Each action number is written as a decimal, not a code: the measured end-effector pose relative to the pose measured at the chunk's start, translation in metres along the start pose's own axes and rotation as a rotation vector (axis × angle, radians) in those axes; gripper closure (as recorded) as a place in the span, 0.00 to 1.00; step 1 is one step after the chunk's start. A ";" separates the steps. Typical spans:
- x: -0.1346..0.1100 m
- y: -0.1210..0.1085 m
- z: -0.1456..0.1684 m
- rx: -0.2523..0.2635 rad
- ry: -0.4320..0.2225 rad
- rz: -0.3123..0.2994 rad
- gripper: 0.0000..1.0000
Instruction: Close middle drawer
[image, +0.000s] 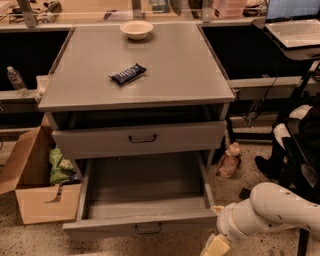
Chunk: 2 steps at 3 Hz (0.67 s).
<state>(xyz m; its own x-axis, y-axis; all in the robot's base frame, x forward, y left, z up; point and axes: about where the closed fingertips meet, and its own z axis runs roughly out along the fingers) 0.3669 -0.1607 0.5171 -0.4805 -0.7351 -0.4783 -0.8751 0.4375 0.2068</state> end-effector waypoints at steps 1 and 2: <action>0.000 0.000 0.000 0.000 0.000 0.000 0.00; 0.017 -0.003 0.034 -0.019 0.008 0.001 0.17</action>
Offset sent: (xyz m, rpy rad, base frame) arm -0.0107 0.0117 -0.1246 0.0056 0.0554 0.0289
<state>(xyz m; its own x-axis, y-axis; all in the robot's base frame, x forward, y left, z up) 0.3632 -0.1566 0.4794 -0.4816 -0.7388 -0.4714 -0.8756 0.4283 0.2233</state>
